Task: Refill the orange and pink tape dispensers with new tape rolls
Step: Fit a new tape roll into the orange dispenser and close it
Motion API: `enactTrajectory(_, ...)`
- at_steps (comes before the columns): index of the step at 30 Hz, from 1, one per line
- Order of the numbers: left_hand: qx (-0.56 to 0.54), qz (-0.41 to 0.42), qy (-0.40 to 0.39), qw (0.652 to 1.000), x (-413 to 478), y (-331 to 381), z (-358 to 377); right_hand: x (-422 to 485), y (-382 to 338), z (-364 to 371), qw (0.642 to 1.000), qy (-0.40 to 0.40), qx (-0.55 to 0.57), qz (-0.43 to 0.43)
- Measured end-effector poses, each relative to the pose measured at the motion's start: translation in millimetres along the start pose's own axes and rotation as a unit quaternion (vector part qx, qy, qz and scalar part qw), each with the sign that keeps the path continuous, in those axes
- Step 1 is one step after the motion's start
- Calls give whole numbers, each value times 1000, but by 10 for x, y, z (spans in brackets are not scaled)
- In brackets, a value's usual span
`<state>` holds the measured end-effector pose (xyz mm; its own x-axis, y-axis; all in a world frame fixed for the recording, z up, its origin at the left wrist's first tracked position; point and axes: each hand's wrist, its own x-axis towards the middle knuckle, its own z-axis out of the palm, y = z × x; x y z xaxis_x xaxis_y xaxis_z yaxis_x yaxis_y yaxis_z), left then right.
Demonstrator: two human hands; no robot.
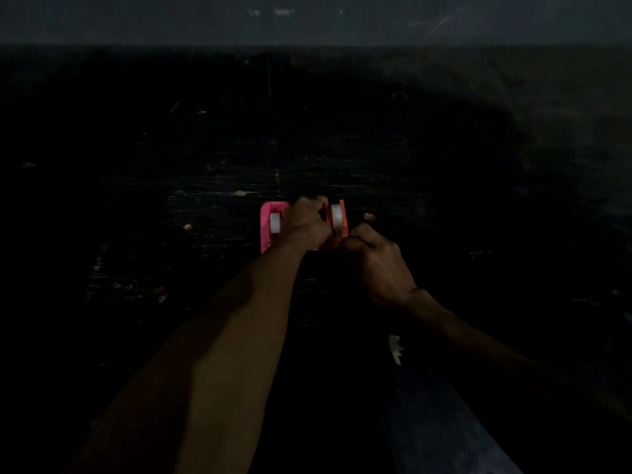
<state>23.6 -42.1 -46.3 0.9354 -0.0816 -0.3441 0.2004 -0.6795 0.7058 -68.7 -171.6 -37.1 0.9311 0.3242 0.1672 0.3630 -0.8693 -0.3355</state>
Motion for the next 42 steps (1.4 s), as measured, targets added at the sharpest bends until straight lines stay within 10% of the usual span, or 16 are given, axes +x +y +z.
enactTrajectory(32, -122, -67, -47, 989, -79, 67, -28, -157, 5, 284, 999, -31, -18, 18)
enactTrajectory(42, -152, -78, -55, 984, -73, 59, -17, -32, 49, 296, 953, 40, 154, 258)
